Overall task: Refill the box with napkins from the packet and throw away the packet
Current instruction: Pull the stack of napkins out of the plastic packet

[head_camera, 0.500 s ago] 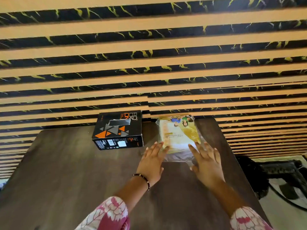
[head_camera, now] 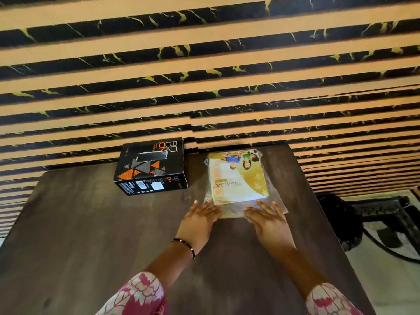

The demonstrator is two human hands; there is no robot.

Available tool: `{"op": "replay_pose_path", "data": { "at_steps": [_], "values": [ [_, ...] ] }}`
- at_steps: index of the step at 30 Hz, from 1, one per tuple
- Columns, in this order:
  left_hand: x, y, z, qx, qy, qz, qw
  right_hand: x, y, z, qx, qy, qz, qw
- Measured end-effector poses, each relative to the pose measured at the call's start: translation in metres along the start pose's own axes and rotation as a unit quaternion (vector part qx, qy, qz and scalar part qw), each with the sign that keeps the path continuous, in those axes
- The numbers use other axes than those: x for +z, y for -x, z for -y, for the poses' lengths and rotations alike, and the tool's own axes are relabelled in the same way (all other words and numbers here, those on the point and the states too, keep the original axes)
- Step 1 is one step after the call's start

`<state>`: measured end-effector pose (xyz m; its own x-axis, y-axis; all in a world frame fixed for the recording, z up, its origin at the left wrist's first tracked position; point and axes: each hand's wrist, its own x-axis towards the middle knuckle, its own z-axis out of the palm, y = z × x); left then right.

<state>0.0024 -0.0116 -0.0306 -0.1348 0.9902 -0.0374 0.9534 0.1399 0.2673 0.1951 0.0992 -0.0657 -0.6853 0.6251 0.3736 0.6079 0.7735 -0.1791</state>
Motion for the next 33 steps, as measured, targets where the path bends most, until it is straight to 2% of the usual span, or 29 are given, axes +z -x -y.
{"op": "replay_pose_path", "data": {
  "at_steps": [2,5,11,19,28,33],
  "values": [
    [-0.001,0.019,-0.003,0.027,0.010,-0.028,0.999,-0.005,0.016,0.009,-0.010,-0.021,-0.010,1.000],
    [0.007,0.057,-0.003,0.078,-0.032,-0.064,0.994,-0.017,0.046,0.027,-0.036,-0.043,-0.005,0.998],
    [0.009,0.125,-0.008,0.094,-0.032,0.018,0.995,-0.040,0.107,0.063,-0.040,-0.119,0.072,0.989],
    [0.013,0.187,-0.015,0.072,-0.018,0.094,0.993,-0.057,0.171,0.103,-0.046,-0.152,0.071,0.985],
    [0.014,0.210,-0.030,0.091,-0.032,0.031,0.995,-0.067,0.211,0.123,-0.037,-0.044,0.039,0.998],
    [0.010,0.198,-0.048,0.105,-0.068,-0.026,0.992,-0.067,0.222,0.127,-0.012,-0.041,0.110,0.993]
  ]
}}
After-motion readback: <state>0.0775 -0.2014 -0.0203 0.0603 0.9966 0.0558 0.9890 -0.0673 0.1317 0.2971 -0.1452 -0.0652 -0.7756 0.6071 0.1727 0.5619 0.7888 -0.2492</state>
